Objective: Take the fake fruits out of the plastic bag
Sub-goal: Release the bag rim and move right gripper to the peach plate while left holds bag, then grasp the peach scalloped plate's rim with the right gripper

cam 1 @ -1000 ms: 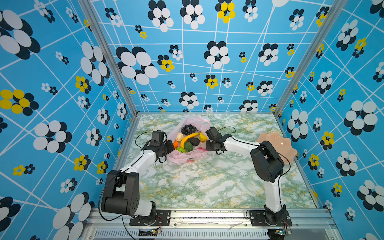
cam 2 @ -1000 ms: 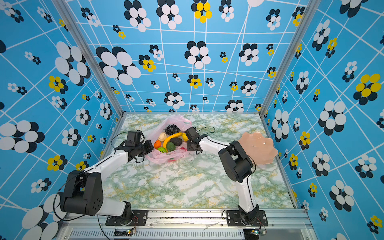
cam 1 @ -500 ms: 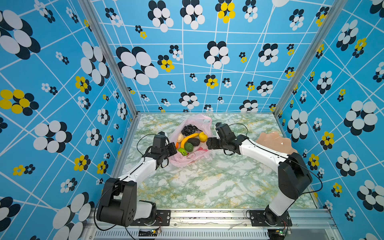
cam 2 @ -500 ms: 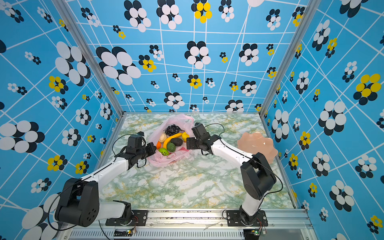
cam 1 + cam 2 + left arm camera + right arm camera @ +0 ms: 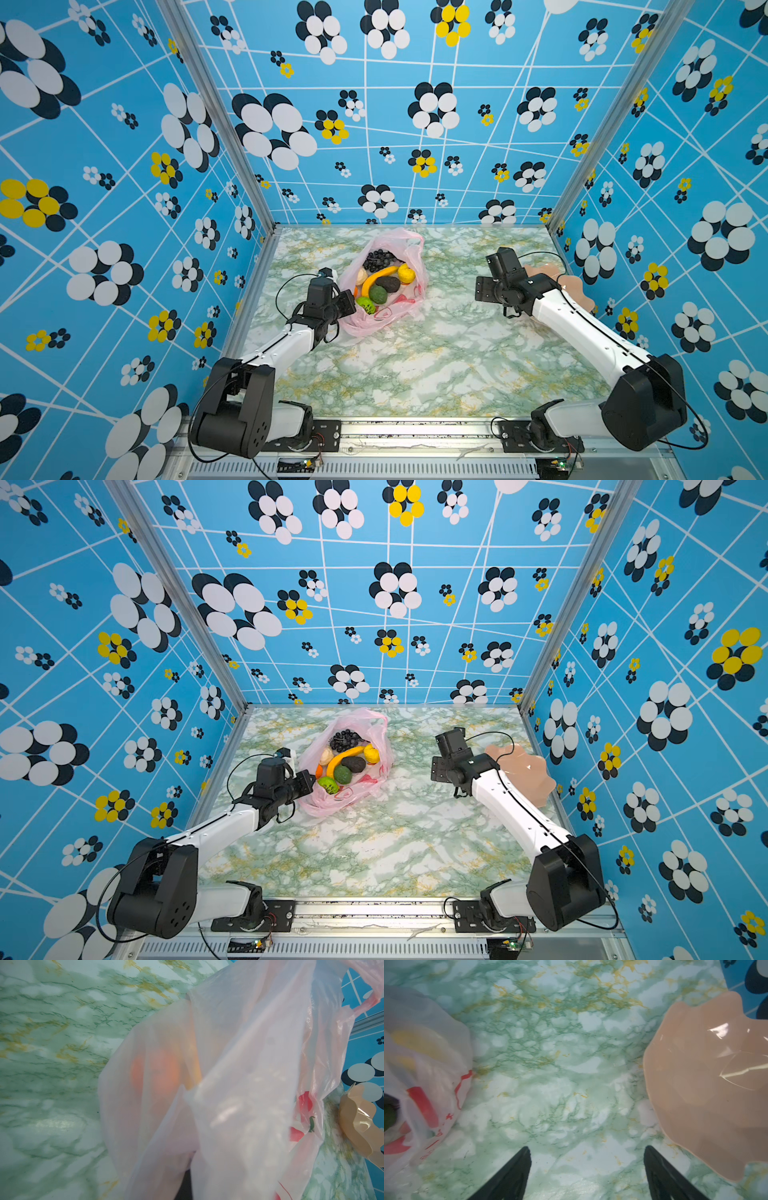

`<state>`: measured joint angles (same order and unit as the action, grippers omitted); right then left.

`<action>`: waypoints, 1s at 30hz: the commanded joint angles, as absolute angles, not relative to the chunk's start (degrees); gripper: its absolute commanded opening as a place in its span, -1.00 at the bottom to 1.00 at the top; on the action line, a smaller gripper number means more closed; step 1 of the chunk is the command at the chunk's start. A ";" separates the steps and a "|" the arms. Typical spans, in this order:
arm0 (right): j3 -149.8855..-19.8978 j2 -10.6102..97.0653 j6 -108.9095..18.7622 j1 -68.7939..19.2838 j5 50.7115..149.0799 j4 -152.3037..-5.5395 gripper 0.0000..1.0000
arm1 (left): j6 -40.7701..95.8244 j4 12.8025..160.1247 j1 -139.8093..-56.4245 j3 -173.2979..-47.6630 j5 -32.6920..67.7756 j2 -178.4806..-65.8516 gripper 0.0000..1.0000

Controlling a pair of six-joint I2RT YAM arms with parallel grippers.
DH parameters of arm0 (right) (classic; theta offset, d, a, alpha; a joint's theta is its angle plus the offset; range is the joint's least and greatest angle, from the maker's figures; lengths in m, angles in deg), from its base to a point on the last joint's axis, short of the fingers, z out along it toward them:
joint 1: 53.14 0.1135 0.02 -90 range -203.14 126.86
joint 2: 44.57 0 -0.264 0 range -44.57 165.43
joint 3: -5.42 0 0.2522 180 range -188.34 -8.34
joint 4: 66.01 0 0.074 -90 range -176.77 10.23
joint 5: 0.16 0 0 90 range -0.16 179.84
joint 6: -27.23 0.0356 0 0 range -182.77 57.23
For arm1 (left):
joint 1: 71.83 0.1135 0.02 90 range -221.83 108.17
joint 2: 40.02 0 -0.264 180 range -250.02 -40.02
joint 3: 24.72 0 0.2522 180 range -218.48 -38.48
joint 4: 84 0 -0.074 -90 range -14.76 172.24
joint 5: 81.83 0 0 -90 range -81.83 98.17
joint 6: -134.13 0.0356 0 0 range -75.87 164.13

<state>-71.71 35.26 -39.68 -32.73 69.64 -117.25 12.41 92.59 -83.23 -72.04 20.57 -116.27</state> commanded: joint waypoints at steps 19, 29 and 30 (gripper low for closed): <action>-82.27 60.29 -43.27 -43.96 63.59 -118.02 0.05 | 13.79 94.88 -83.60 -70.22 20.27 -112.61 -1.00; -90.03 68.68 -45.67 -44.70 58.48 -120.53 -0.27 | 14.90 94.95 -83.60 -70.49 19.51 -112.90 -1.00; -90.24 68.87 -46.01 -44.86 58.38 -120.57 -0.34 | 15.06 94.97 -83.59 -70.48 19.46 -112.97 -1.00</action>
